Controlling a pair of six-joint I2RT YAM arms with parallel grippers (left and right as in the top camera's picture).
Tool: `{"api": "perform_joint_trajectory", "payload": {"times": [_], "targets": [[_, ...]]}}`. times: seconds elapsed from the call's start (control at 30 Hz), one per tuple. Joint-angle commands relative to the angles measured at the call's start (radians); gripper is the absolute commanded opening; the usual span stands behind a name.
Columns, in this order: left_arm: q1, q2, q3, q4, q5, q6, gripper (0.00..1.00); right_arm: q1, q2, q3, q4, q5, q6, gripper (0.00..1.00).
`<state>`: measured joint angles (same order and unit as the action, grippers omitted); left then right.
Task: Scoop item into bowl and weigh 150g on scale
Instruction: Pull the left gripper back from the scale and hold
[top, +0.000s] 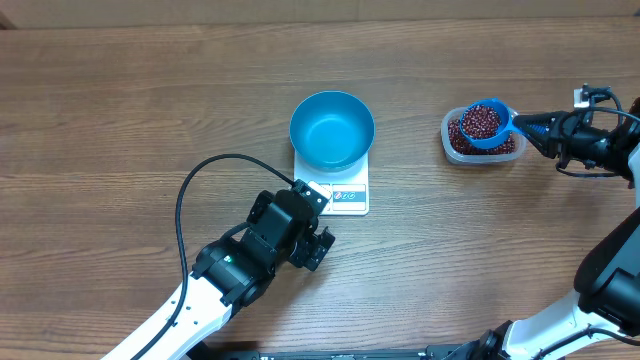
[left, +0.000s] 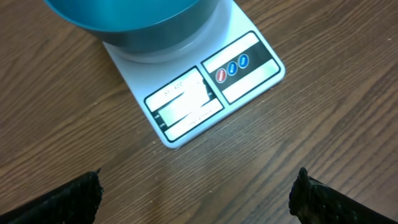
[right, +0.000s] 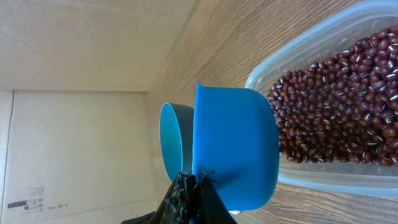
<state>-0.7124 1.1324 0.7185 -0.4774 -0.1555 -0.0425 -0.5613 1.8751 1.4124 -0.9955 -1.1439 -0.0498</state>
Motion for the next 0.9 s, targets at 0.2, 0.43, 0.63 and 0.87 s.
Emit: {"api": "perform_joint_trajectory", "payload": {"times": [0.2,0.43,0.63,0.87], "targets": [[0.006,-0.007,-0.012,0.028,-0.039,0.021,1.00,-0.001,0.004,-0.005,0.002,-0.024,-0.011,0.04],[0.005,-0.007,-0.012,0.033,-0.035,0.021,0.99,-0.001,0.004,-0.005,-0.003,-0.024,-0.011,0.04],[0.005,-0.007,-0.012,0.032,-0.035,0.021,1.00,-0.001,0.004,-0.005,-0.010,-0.029,-0.011,0.04],[0.005,-0.007,-0.012,0.033,-0.035,0.021,1.00,-0.001,0.004,-0.005,-0.010,-0.109,-0.008,0.04]]}}
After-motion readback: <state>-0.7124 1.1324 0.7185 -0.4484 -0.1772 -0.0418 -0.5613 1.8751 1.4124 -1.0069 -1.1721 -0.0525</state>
